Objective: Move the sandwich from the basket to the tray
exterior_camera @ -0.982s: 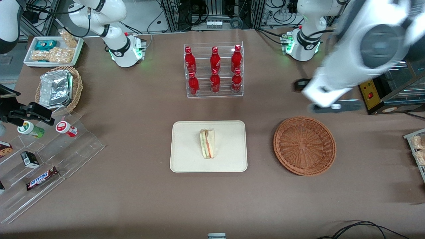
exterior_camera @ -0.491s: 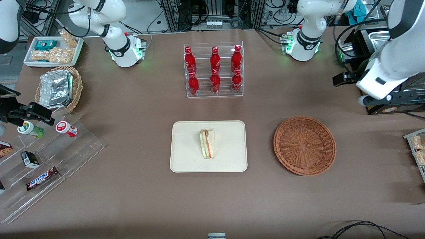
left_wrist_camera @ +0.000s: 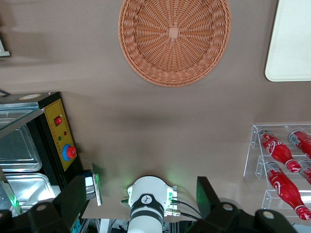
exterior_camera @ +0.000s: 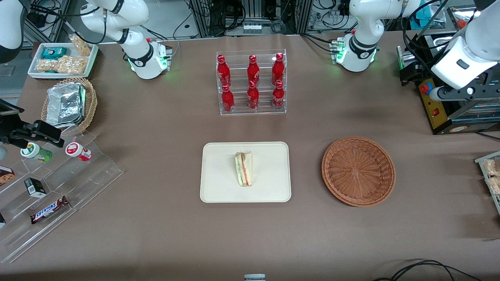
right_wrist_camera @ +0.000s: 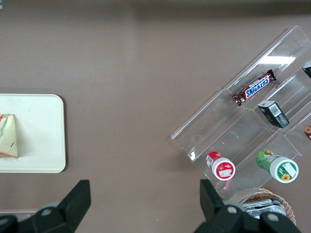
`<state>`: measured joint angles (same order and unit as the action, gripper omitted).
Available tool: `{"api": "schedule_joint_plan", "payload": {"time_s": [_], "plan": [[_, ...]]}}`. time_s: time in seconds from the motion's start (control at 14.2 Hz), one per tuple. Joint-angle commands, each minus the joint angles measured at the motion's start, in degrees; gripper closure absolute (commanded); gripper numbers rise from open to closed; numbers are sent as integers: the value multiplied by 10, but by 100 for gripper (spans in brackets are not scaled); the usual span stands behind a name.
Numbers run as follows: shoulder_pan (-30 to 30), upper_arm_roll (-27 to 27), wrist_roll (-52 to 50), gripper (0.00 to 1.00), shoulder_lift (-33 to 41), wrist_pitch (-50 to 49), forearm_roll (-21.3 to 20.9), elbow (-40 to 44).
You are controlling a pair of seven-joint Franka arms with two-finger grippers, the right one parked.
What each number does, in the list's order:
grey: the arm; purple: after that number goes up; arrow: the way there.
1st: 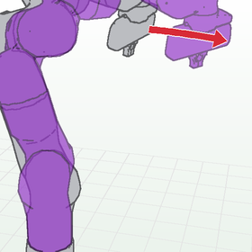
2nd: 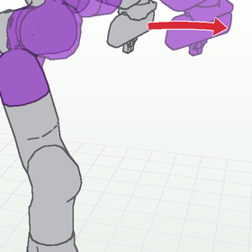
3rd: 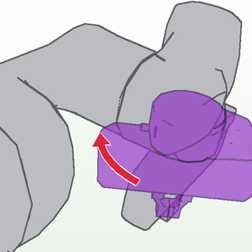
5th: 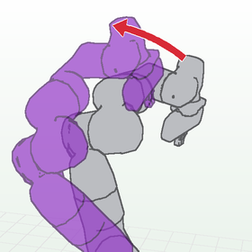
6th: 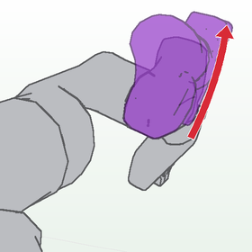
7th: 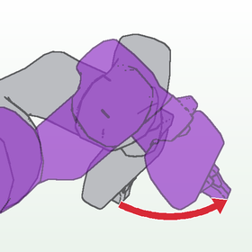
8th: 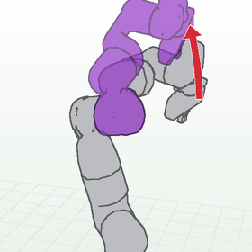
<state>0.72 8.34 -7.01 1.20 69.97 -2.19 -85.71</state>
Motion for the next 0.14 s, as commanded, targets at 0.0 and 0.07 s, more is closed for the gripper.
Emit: {"api": "schedule_joint_plan", "payload": {"time_s": [0.0, 0.07], "plan": [[9, -9, 12, 0, 6, -5, 6, 1], [9, -9, 12, 0, 6, -5, 7, 1]]}}
